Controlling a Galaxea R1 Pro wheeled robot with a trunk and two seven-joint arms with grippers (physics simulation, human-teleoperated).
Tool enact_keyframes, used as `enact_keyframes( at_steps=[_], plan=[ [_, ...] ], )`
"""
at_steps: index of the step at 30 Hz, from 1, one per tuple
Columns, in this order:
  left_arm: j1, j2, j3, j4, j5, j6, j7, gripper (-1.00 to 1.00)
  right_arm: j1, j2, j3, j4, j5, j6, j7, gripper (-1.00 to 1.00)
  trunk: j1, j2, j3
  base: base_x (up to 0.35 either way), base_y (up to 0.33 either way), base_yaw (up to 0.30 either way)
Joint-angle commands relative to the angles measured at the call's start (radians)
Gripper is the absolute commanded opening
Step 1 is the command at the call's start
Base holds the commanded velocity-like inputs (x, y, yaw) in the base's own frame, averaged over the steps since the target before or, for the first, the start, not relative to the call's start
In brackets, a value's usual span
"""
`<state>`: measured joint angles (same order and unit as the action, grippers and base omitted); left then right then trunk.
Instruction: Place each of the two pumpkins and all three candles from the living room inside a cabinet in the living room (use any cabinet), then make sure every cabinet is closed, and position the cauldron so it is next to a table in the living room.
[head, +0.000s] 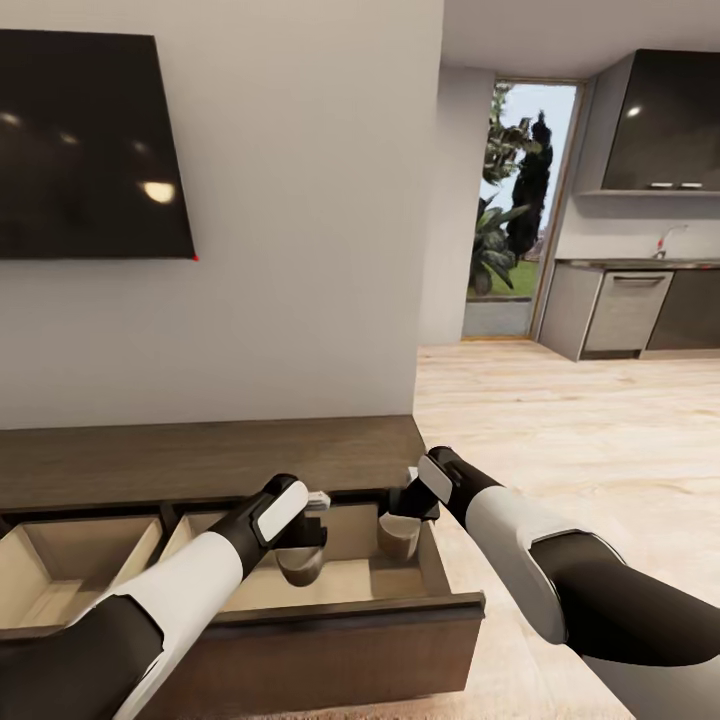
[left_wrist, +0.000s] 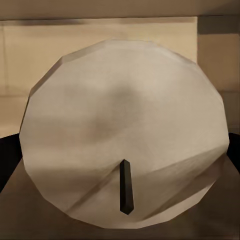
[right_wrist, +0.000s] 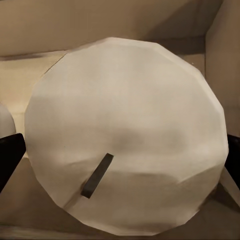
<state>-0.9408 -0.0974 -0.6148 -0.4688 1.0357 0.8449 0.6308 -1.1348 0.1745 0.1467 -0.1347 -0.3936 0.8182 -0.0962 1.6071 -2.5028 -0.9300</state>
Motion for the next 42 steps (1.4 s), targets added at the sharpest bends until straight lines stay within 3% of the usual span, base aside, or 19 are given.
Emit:
enact_keyframes(
  at_steps=[1, 18, 27, 33, 42],
  plan=[
    [-0.001, 0.001, -0.006, -0.002, 0.007, 0.001, 0.007, -1.00, 0.000, 0.000, 0.005, -0.002, -0.011, 0.004, -0.008, -1.00, 0.000, -0.001, -0.005, 0.000, 0.000, 0.000],
    [-0.001, 0.003, -0.009, -0.010, 0.003, -0.048, 0.005, -1.00, 0.003, 0.000, 0.007, -0.007, -0.010, 0.003, -0.008, -1.00, 0.008, -0.005, -0.071, 0.000, 0.000, 0.000],
    [-0.001, 0.004, -0.014, -0.010, 0.001, -0.074, 0.004, -1.00, 0.003, 0.000, 0.007, -0.007, -0.010, -0.017, -0.008, -1.00, 0.008, -0.005, -0.071, 0.001, 0.000, 0.000],
    [-0.001, 0.005, -0.020, -0.007, -0.001, -0.083, -0.049, -1.00, 0.003, 0.000, 0.007, -0.006, -0.010, -0.017, -0.008, -1.00, 0.008, -0.005, -0.071, 0.187, 0.000, 0.000],
    [-0.001, 0.004, -0.022, -0.008, -0.002, -0.088, -0.057, -1.00, 0.003, 0.000, 0.007, -0.006, -0.010, -0.017, -0.008, -1.00, 0.008, -0.005, -0.071, 0.016, 0.000, 0.000]
  ],
)
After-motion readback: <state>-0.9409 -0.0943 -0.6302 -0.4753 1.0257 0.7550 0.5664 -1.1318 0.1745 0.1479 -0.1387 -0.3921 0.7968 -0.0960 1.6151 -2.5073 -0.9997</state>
